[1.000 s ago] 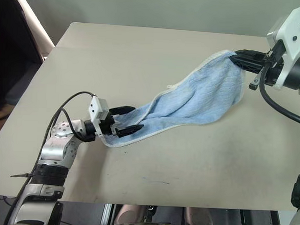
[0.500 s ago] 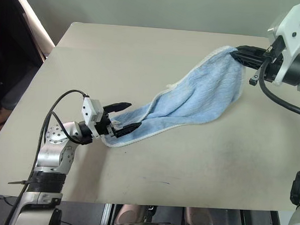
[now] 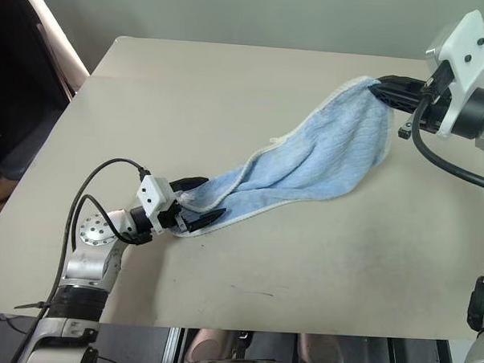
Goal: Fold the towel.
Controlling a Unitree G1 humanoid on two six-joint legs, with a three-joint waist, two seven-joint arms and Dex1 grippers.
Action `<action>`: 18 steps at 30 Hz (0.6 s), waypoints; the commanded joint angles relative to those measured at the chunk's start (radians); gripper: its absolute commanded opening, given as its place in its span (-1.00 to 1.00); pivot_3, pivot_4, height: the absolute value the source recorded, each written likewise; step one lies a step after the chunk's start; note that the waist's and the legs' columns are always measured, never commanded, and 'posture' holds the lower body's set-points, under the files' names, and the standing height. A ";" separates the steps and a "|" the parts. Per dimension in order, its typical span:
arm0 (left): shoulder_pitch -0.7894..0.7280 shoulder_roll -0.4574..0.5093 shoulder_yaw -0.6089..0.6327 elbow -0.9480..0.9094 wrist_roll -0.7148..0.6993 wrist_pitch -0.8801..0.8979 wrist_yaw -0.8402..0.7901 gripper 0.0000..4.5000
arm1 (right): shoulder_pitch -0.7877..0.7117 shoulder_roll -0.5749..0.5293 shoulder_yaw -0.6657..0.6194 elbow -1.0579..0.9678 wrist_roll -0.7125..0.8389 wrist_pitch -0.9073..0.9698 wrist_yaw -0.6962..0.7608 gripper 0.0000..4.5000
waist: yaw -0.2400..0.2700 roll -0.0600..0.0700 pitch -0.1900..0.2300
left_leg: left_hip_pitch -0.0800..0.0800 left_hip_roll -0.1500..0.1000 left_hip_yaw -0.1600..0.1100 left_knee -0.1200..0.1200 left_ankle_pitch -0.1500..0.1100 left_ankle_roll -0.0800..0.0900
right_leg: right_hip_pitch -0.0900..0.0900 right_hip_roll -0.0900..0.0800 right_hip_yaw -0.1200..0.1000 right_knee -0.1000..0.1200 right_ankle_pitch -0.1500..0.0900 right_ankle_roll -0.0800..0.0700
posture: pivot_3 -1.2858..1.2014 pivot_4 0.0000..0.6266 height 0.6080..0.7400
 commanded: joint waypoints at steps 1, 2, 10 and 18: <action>-0.016 0.005 0.001 0.021 -0.001 -0.041 -0.006 1.00 | -0.015 -0.001 -0.040 -0.022 0.024 0.007 -0.016 -0.98 | -0.001 0.000 0.000 | 0.000 0.000 0.000 0.000 0.000 0.000 | 0.000 0.000 0.000 0.000 0.000 0.000 | 0.03 -0.52 1.00; -0.019 0.001 0.006 0.021 -0.011 -0.038 -0.004 1.00 | -0.014 0.002 -0.049 -0.021 0.034 0.009 -0.015 -0.98 | -0.001 0.000 0.000 | 0.000 0.000 0.000 0.000 0.000 0.000 | 0.000 0.000 0.000 0.000 0.000 0.000 | 0.03 -0.52 1.00; -0.048 -0.011 0.035 0.034 -0.062 -0.045 -0.008 0.82 | 0.018 -0.003 -0.063 -0.039 0.054 0.022 -0.025 -1.00 | -0.001 0.000 0.000 | 0.000 0.000 0.000 0.000 0.000 0.000 | 0.000 0.000 0.000 0.000 0.000 0.000 | 0.03 -0.52 1.00; -0.059 0.002 0.025 0.042 -0.057 -0.061 -0.021 -0.35 | 0.033 -0.008 -0.062 -0.049 0.048 0.022 -0.031 -1.00 | -0.001 0.000 0.000 | 0.000 0.000 0.000 0.000 0.000 0.000 | 0.000 0.000 0.000 0.000 0.000 0.000 | 0.03 -0.52 1.00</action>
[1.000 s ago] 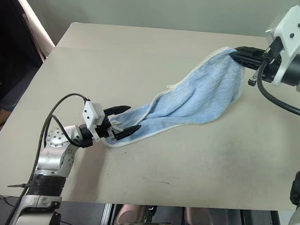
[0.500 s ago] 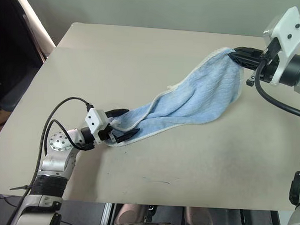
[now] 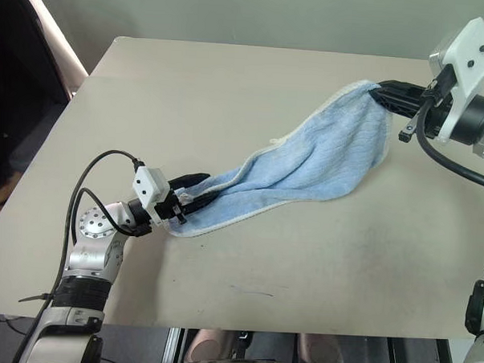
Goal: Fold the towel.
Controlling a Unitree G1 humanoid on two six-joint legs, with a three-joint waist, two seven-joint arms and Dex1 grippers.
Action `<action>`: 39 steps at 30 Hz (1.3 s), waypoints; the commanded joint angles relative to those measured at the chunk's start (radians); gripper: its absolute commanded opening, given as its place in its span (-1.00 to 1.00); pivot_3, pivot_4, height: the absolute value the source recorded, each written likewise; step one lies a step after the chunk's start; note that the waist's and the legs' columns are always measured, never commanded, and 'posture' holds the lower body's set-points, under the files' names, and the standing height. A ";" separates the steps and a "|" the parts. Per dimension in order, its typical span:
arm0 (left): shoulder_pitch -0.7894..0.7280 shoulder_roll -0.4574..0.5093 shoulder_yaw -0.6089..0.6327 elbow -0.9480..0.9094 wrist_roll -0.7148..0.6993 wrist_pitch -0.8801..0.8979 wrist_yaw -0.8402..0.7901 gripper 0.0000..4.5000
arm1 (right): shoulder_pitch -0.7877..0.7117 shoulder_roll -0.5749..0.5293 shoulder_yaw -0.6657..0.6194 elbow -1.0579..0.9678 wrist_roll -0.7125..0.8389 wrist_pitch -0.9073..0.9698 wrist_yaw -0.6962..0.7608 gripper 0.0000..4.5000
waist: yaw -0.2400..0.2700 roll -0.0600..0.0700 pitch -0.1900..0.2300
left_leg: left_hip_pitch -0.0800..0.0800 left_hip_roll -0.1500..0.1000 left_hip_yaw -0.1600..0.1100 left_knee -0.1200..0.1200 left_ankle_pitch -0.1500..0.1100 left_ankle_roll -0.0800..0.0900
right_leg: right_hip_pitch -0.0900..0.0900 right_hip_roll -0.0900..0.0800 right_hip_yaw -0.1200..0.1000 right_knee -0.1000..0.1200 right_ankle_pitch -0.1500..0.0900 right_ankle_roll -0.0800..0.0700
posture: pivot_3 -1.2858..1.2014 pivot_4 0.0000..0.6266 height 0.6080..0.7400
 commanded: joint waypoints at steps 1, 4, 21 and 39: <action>-0.013 0.011 0.011 -0.013 -0.010 -0.018 -0.007 -0.50 | 0.002 -0.016 -0.033 -0.040 0.007 -0.004 -0.014 -1.00 | 0.000 0.000 0.000 | 0.000 0.000 0.000 0.000 0.000 0.000 | 0.000 0.000 0.000 0.000 0.000 0.000 | 0.03 -0.52 1.00; -0.013 0.017 0.013 -0.007 -0.013 -0.013 -0.019 -0.96 | 0.003 -0.017 -0.032 -0.044 0.008 0.000 -0.015 -1.00 | 0.000 0.000 0.000 | 0.000 0.000 0.000 0.000 0.000 0.000 | 0.000 0.000 0.000 0.000 0.000 0.000 | 0.03 -0.52 1.00; -0.421 0.004 0.182 0.444 0.007 -0.088 0.321 -0.98 | 0.105 -0.069 -0.070 0.090 -0.117 -0.102 -0.090 -1.00 | 0.006 0.000 0.000 | 0.000 -0.001 0.000 0.002 0.002 0.001 | 0.001 -0.002 0.000 0.000 0.007 0.008 | 0.03 -0.52 1.00; -1.083 -0.019 0.198 1.058 0.139 -0.164 0.643 -0.98 | -0.372 0.111 0.062 0.897 -0.416 -0.581 -0.465 -1.00 | -0.006 0.001 0.002 | -0.011 -0.001 0.000 -0.001 0.004 0.005 | -0.007 -0.001 0.001 -0.013 0.018 0.014 | 0.03 -0.52 1.00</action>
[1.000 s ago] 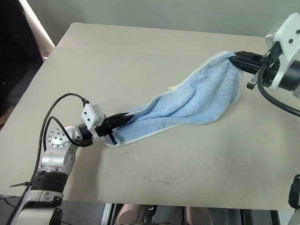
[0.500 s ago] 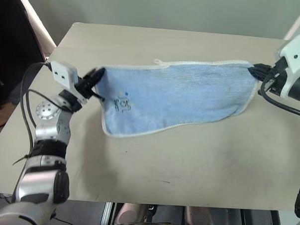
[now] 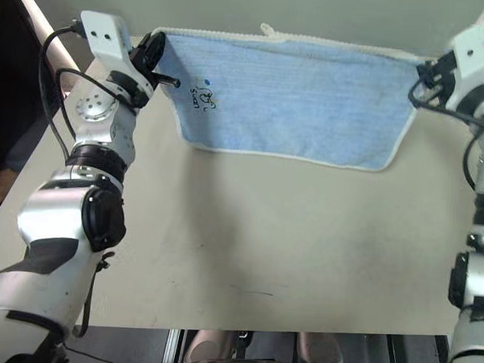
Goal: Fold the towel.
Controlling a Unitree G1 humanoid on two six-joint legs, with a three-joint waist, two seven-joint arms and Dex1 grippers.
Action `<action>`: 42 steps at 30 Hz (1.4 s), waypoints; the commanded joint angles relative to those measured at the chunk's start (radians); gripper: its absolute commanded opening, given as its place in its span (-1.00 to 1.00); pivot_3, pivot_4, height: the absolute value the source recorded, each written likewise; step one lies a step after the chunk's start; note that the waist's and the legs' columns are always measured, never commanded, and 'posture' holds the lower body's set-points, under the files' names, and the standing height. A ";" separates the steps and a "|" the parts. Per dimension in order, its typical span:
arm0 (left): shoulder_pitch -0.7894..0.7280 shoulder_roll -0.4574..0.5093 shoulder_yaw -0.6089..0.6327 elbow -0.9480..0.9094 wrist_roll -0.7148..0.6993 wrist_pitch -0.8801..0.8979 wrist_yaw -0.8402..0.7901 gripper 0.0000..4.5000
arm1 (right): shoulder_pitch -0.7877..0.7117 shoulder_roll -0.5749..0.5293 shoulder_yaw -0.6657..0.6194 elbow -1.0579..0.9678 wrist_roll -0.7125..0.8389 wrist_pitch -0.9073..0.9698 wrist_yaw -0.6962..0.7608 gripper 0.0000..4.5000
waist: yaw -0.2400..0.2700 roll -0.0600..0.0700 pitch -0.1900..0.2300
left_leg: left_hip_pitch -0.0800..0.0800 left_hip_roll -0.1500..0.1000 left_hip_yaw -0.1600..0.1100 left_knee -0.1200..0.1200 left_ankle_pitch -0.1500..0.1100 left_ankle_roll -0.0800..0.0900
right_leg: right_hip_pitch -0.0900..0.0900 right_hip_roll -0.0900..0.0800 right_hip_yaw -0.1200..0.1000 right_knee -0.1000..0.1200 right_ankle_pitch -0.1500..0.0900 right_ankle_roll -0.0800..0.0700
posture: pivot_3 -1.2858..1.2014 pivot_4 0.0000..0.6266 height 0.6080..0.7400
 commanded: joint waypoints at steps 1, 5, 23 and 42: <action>-0.097 0.046 0.037 0.007 0.018 -0.006 0.083 -0.98 | -0.121 -0.014 -0.046 0.213 -0.056 -0.155 -0.141 -1.00 | 0.002 0.000 0.000 | -0.004 0.000 0.000 0.000 0.000 0.000 | -0.004 0.000 0.000 0.000 0.001 0.000 | 0.03 -0.52 1.00; -0.142 0.065 0.040 0.016 0.042 -0.013 0.070 -0.98 | -0.194 -0.019 -0.060 0.349 -0.048 -0.231 -0.158 -1.00 | 0.008 0.000 0.000 | -0.016 0.000 0.000 0.001 0.004 -0.001 | -0.015 0.000 -0.001 -0.001 0.001 0.000 | 0.03 -0.52 1.00; 0.113 0.156 0.082 -0.051 -0.039 0.070 -0.722 -0.98 | 0.635 -0.185 -0.377 -0.602 0.309 0.227 0.151 -1.00 | 0.013 0.001 0.001 | -0.027 0.001 0.004 0.006 0.006 -0.011 | -0.023 -0.001 -0.001 0.001 -0.001 0.003 | 0.03 -0.52 1.00; 0.607 0.382 -0.079 -0.545 -0.051 0.530 -1.111 -0.98 | 1.284 -0.207 -0.592 -0.979 0.431 0.344 0.469 -1.00 | 0.006 0.000 -0.001 | -0.001 -0.001 0.001 0.016 0.004 0.006 | 0.006 0.001 0.001 0.000 0.000 0.005 | 0.03 -0.52 1.00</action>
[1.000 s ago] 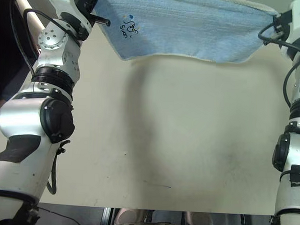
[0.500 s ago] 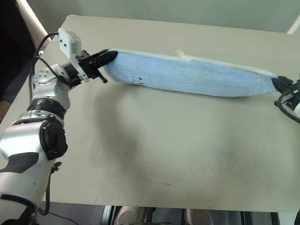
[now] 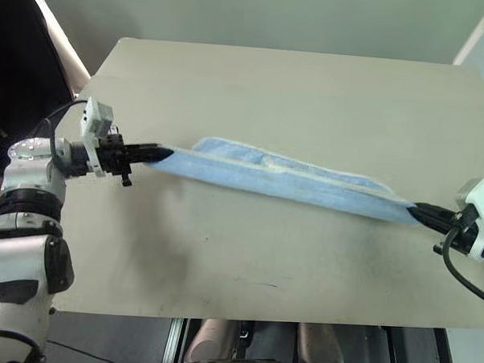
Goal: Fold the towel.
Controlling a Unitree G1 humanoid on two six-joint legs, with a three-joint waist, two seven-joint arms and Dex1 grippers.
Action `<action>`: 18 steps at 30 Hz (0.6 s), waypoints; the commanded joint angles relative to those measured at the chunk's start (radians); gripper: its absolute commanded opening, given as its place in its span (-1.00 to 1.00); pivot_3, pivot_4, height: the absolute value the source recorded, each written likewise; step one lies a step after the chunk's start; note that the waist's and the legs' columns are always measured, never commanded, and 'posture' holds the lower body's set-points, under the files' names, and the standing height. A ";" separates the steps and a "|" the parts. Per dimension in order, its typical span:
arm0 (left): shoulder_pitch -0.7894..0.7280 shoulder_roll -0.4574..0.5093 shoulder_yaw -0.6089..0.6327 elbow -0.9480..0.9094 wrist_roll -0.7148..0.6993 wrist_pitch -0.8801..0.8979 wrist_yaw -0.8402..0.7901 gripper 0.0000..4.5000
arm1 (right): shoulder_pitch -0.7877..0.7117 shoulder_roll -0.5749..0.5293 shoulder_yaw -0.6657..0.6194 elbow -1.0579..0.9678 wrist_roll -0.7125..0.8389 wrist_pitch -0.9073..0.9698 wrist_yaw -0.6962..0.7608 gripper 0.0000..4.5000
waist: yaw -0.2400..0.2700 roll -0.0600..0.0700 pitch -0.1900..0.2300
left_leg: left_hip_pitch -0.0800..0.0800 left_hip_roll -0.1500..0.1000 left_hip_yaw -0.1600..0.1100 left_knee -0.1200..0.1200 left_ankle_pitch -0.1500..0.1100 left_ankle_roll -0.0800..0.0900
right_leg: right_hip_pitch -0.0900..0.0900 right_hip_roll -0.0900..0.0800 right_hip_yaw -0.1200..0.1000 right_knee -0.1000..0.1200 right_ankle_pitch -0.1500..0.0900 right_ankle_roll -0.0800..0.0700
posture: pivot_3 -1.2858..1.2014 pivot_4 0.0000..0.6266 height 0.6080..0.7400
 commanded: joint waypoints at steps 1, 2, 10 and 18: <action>0.100 0.070 0.023 -0.139 -0.038 0.096 -0.006 -0.98 | 0.074 -0.005 -0.095 -0.018 0.009 -0.019 0.062 -1.00 | 0.000 -0.001 0.000 | -0.001 0.000 0.000 0.000 -0.001 -0.001 | -0.001 0.000 0.000 0.000 -0.001 0.000 | 0.03 -0.52 1.00; 0.134 0.078 0.022 -0.179 -0.044 0.122 -0.003 -0.98 | 0.103 0.001 -0.101 -0.029 0.011 -0.030 0.082 -1.00 | 0.001 -0.001 0.000 | -0.002 0.000 -0.001 0.000 -0.001 -0.001 | -0.001 0.001 0.000 0.000 -0.001 -0.001 | 0.03 -0.52 1.00; 0.311 0.161 0.021 -0.400 -0.101 0.276 0.012 -0.98 | 0.252 0.025 -0.173 -0.084 0.021 -0.074 0.179 -1.00 | 0.004 -0.003 -0.001 | -0.003 0.000 -0.001 -0.001 -0.004 -0.004 | -0.003 0.000 0.000 0.000 0.000 -0.011 | 0.03 -0.52 1.00; 0.397 0.233 -0.005 -0.499 -0.099 0.302 0.049 -0.98 | 0.339 0.037 -0.189 -0.073 -0.021 -0.144 0.206 -1.00 | 0.004 -0.004 -0.002 | -0.002 0.000 -0.004 -0.003 -0.008 -0.010 | -0.005 0.001 0.000 0.000 -0.004 -0.014 | 0.03 -0.52 1.00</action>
